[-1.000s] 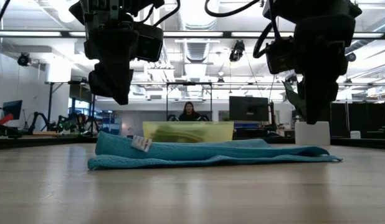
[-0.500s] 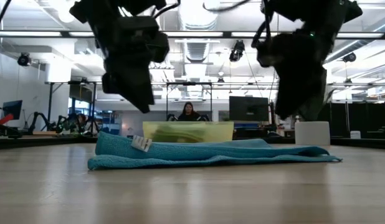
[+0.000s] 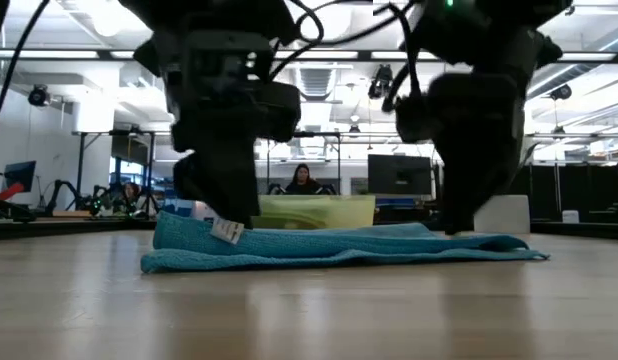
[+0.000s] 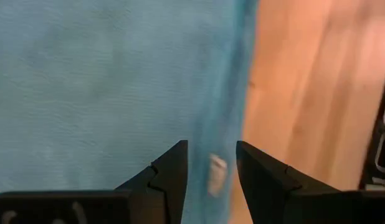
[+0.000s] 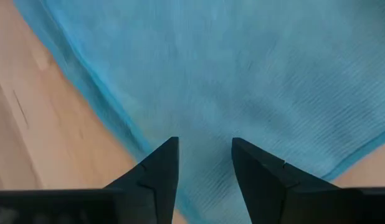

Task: Fold microfiber towels
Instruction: Fold the blue microfiber cloth

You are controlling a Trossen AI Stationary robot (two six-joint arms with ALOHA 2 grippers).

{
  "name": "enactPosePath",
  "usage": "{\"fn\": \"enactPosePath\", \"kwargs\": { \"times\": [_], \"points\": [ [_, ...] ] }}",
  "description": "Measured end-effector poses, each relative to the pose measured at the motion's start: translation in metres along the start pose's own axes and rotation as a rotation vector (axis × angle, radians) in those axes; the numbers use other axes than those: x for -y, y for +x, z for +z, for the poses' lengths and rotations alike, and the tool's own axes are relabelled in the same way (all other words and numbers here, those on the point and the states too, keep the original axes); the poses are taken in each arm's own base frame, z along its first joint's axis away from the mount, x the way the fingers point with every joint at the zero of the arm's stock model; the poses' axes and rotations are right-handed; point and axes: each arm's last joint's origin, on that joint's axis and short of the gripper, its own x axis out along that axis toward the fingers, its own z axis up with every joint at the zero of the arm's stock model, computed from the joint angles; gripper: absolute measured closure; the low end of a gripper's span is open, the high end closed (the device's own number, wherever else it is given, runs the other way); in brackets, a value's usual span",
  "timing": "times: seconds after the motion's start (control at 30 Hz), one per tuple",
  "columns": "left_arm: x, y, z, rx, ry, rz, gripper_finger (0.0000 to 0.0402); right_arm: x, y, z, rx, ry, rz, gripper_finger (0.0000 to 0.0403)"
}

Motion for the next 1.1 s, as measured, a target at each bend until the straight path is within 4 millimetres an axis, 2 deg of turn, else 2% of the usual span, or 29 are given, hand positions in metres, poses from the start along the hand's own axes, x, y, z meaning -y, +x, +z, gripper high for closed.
{"fn": "enactPosePath", "kwargs": {
  "times": [0.13,0.33,0.77,0.87,0.93,1.0,1.1],
  "points": [
    [0.011,0.000,-0.005,-0.012,0.013,-0.023,0.0281,-0.004,0.008,-0.007,-0.056,0.025,0.014,0.0267],
    [0.022,-0.003,-0.009,-0.003,0.005,-0.052,0.0281,-0.008,0.010,-0.010,-0.038,0.009,-0.002,0.0278],
    [0.030,-0.005,-0.011,0.012,-0.002,-0.087,0.0281,-0.008,0.012,-0.009,-0.017,0.046,-0.006,0.0289],
    [0.029,-0.020,-0.007,0.109,-0.059,-0.021,0.0281,-0.010,0.009,-0.009,-0.008,0.053,0.006,0.0291],
    [0.026,-0.029,-0.006,0.194,-0.114,0.082,0.0281,-0.011,0.008,-0.009,-0.006,0.051,0.009,0.0294],
    [0.022,-0.032,-0.006,0.243,-0.134,0.168,0.0281,-0.011,0.008,-0.010,-0.008,0.049,0.009,0.0297],
    [0.016,-0.026,-0.010,0.198,-0.096,0.223,0.0281,-0.012,0.008,-0.010,-0.008,0.061,0.010,0.0300]
  ]
}}
